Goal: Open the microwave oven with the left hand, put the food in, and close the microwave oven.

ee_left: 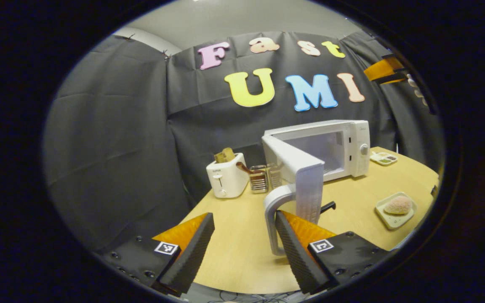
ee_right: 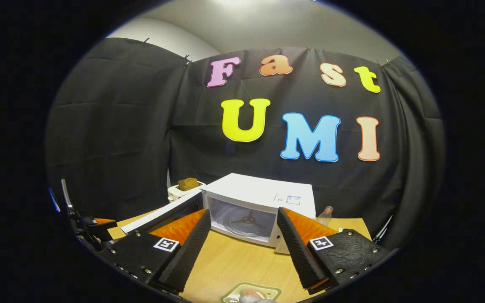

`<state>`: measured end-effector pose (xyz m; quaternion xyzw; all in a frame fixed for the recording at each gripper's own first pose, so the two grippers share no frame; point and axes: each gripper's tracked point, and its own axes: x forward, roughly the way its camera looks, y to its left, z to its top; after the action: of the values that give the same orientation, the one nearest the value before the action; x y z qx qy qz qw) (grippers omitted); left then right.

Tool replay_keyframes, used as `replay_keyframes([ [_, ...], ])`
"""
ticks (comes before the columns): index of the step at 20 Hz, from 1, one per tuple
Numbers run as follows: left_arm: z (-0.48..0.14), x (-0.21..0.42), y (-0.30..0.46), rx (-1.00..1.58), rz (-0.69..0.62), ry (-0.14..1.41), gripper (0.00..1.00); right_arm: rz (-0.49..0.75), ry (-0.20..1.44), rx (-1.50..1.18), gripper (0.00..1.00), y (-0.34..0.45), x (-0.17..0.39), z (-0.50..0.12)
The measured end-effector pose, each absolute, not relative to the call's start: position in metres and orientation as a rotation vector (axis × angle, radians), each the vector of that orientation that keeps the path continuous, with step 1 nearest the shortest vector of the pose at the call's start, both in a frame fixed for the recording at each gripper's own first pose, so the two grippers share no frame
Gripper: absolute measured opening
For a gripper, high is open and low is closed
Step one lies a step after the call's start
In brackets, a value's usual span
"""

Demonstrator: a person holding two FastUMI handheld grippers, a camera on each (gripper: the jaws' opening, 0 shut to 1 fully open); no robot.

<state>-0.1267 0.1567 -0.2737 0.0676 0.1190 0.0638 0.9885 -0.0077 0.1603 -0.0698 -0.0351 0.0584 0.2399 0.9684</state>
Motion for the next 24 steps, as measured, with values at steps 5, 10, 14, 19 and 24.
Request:
replay_keyframes([
  [5, -0.217, -0.143, 0.162, 0.113, 0.147, 0.192, 0.98, 0.483, 0.113, -0.053, 0.96, 0.144, -0.012, -0.064],
  [10, -0.139, -0.148, 0.125, 0.049, 0.114, 0.111, 0.97, 0.464, 0.240, -0.113, 0.96, 0.105, -0.029, -0.142],
  [14, -0.093, -0.123, 0.075, 0.032, 0.051, 0.032, 1.00, 0.469, 0.414, -0.136, 0.97, 0.092, -0.057, -0.236],
  [19, -0.076, -0.093, 0.041, -0.014, 0.011, 0.001, 0.97, 0.480, 0.508, -0.196, 0.97, 0.088, -0.069, -0.317],
  [24, -0.063, -0.077, 0.032, -0.026, -0.011, -0.015, 1.00, 0.485, 0.630, -0.214, 0.97, 0.084, -0.066, -0.387],
])
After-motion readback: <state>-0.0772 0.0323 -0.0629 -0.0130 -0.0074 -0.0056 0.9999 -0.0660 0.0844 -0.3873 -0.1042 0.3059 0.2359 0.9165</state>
